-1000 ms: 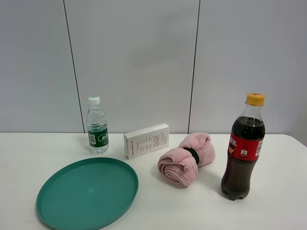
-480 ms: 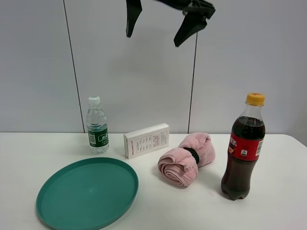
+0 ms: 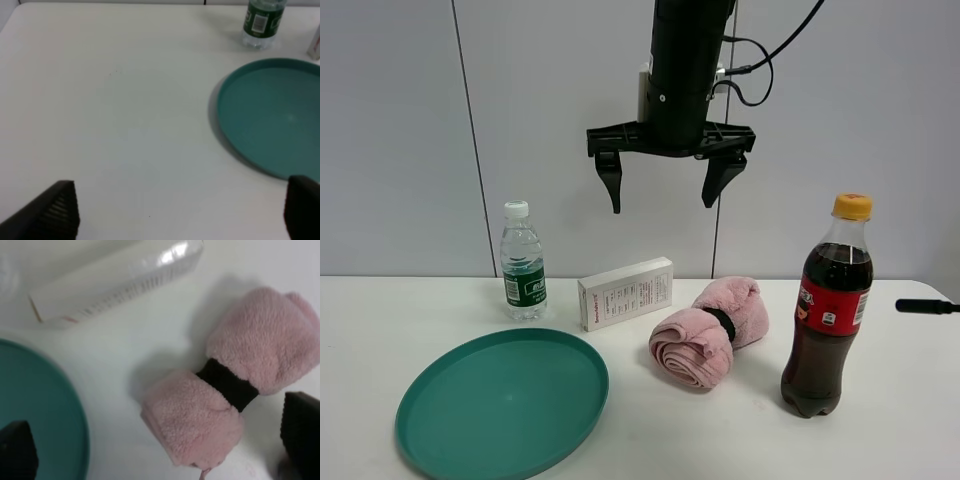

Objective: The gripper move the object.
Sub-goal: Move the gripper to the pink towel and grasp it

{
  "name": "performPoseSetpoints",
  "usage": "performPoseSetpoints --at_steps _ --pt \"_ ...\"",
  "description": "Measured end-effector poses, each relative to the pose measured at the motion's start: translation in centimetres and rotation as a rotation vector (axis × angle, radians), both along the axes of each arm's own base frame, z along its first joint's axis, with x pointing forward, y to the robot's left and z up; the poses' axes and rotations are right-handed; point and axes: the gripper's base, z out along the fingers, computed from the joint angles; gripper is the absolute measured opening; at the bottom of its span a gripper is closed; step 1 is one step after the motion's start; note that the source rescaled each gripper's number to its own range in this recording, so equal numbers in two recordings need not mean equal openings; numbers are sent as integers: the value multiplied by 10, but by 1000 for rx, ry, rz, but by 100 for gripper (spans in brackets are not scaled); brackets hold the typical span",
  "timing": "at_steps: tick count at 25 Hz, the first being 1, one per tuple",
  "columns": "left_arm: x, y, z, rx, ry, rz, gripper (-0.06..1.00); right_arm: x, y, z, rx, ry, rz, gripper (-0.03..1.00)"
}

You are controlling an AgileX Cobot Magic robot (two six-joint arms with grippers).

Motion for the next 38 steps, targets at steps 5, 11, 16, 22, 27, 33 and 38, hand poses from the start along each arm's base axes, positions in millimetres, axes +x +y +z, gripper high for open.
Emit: performPoseSetpoints --at_steps 5,11,16,22,27,33,38 --pt "0 0 0 0 0 0 100 11 -7 -19 -28 45 -37 100" --pt "0 0 0 0 0 0 100 25 -22 -34 -40 74 -85 100" --pt "0 0 0 0 0 0 100 33 -30 -45 -20 114 -115 100" --pt "0 0 0 0 0 0 100 42 -38 -61 -7 159 -154 100" --pt "0 0 0 0 0 0 100 49 -51 -66 7 171 -216 100" --pt "0 0 0 0 0 0 100 56 -64 -71 14 186 -251 100" --pt "0 0 0 0 0 0 100 61 -67 -84 22 220 -267 100"
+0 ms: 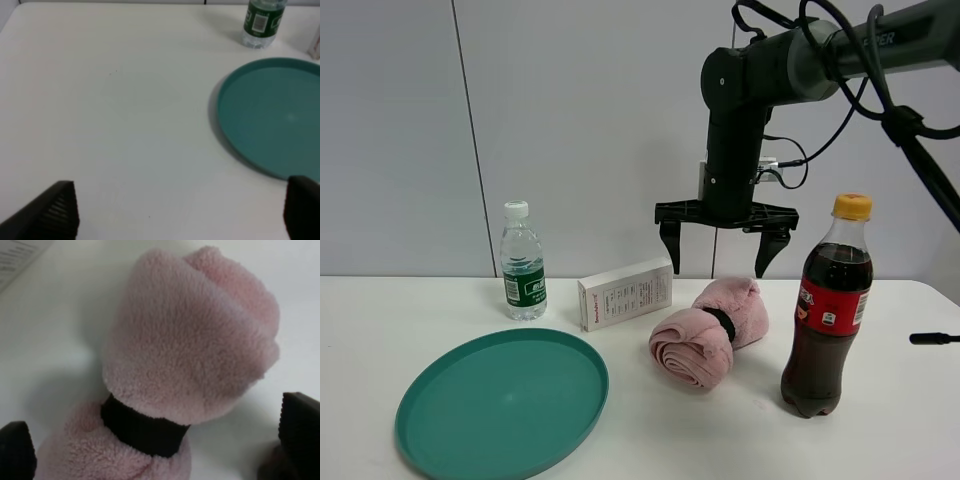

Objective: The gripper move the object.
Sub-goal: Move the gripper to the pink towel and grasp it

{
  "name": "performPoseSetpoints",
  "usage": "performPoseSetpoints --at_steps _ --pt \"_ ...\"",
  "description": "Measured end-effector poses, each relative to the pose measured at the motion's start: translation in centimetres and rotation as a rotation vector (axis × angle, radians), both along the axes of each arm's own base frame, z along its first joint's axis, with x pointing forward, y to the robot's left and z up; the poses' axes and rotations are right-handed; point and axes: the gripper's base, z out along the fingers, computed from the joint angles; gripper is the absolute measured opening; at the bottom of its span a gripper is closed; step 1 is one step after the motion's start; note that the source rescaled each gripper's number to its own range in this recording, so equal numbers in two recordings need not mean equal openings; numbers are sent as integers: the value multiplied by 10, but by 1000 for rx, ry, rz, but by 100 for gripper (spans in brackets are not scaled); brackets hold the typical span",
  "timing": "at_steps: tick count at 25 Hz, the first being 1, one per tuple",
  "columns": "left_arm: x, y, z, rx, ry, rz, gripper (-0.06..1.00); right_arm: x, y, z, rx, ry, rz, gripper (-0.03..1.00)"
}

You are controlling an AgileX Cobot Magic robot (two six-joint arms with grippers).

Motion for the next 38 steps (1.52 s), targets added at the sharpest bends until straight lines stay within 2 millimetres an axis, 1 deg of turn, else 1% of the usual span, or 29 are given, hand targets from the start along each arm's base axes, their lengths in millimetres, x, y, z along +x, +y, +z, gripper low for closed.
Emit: performPoseSetpoints --at_steps 5,9,12,17,28,38 --pt "0 0 0 0 0 0 100 1 3 -16 13 42 -4 100" --pt "0 0 0 0 0 0 100 1 5 -22 22 58 -7 100" --pt "0 0 0 0 0 0 100 2 4 -23 22 61 -14 100" --pt "0 0 0 0 0 0 100 4 -2 -23 33 61 -73 100" --pt "0 0 0 0 0 0 100 5 -2 -25 48 65 -152 100" --pt "0 0 0 0 0 0 100 7 -2 -51 31 115 -160 100"
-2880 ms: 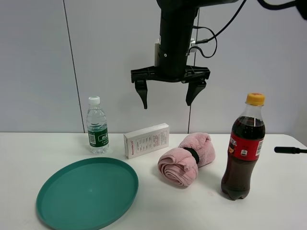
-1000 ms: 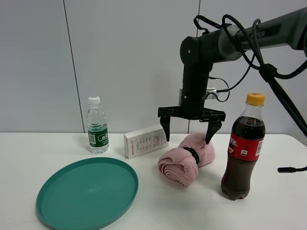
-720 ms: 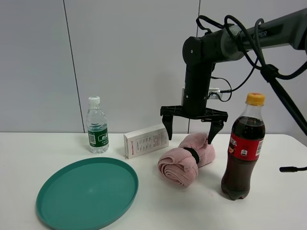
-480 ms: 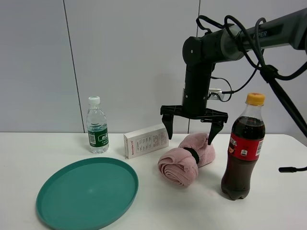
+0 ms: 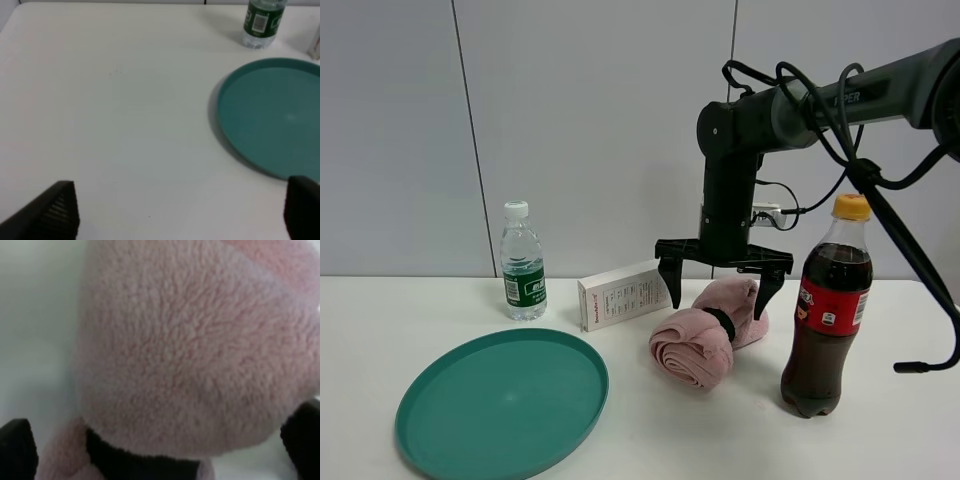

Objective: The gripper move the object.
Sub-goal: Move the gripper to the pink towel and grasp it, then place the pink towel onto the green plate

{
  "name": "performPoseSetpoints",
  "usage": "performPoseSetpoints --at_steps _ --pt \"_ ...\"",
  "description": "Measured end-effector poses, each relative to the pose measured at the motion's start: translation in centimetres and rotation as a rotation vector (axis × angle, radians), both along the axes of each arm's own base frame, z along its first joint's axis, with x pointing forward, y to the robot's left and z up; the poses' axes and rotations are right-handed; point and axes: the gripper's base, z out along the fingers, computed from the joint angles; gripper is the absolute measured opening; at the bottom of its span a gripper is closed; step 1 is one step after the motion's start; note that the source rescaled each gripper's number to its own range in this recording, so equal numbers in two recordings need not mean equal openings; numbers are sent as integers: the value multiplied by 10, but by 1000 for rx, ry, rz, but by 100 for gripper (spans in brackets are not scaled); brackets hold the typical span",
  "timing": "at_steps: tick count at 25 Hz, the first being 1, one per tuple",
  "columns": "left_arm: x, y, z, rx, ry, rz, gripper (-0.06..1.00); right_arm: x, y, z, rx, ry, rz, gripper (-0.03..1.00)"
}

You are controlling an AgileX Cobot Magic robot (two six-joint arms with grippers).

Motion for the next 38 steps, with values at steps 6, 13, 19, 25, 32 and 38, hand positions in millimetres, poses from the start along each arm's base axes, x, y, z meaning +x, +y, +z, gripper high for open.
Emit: performPoseSetpoints --at_steps 6,13,19,25,32,38 --pt "0 0 0 0 0 0 100 0 1 -22 -7 45 -1 100" --pt "0 0 0 0 0 0 100 1 2 -30 -15 59 22 100" --pt "0 0 0 0 0 0 100 1 1 -38 -24 73 36 72" --pt "0 0 0 0 0 0 100 1 1 -41 -31 77 38 0" --pt "0 0 0 0 0 0 100 2 1 -38 -41 69 118 0" --pt "0 0 0 0 0 0 100 1 -2 -1 -15 1 138 0"
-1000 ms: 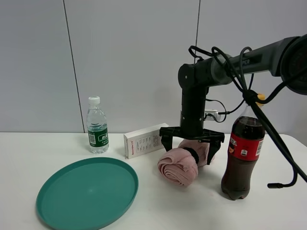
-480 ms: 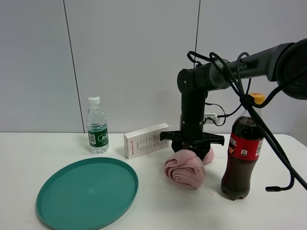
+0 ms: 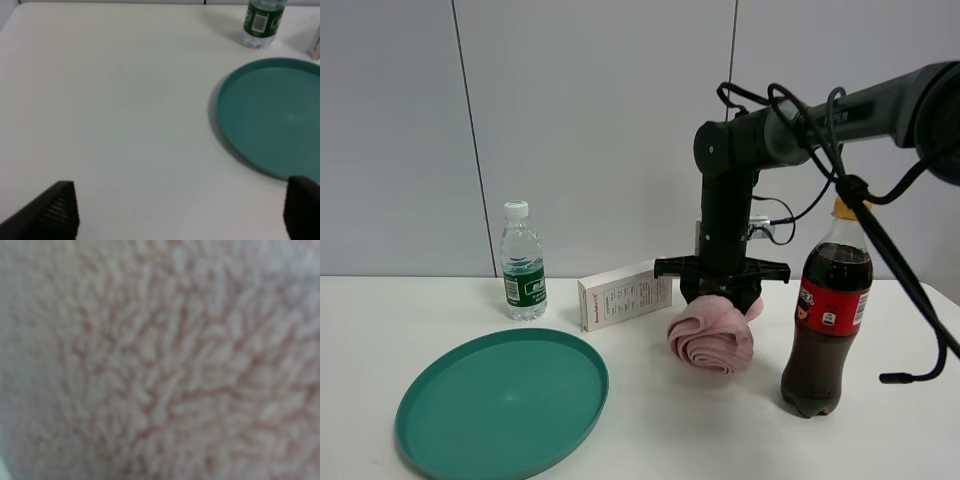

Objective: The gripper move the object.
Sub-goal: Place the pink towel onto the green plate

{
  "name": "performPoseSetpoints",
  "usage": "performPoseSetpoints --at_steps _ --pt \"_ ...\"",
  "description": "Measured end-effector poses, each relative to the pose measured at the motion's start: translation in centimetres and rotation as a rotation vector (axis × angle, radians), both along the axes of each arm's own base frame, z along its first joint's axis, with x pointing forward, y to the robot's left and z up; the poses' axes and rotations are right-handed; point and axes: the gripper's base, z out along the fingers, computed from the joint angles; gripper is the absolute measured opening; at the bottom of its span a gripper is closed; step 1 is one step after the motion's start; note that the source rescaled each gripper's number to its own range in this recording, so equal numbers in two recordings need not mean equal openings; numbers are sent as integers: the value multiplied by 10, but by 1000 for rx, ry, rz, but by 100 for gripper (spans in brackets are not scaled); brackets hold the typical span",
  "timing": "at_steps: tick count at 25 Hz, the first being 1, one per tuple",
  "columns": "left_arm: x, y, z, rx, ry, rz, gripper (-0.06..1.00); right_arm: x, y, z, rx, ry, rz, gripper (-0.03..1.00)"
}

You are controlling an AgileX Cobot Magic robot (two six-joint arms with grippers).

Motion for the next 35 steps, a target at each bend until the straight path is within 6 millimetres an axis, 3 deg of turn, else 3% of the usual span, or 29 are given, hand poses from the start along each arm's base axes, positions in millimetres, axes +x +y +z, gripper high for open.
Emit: performPoseSetpoints --at_steps 5,13,18,22,27,35 --pt "0 0 0 0 0 0 100 1 -1 52 97 -97 -20 0" --pt "0 0 0 0 0 0 100 1 17 145 342 -302 11 0" --pt "0 0 0 0 0 0 100 -20 43 213 440 -508 202 0" --pt "0 0 0 0 0 0 100 -48 70 250 460 -654 458 0" --pt "0 0 0 0 0 0 100 -80 109 261 437 -753 814 0" --pt "0 0 0 0 0 0 100 -126 163 252 239 -899 1483 0"
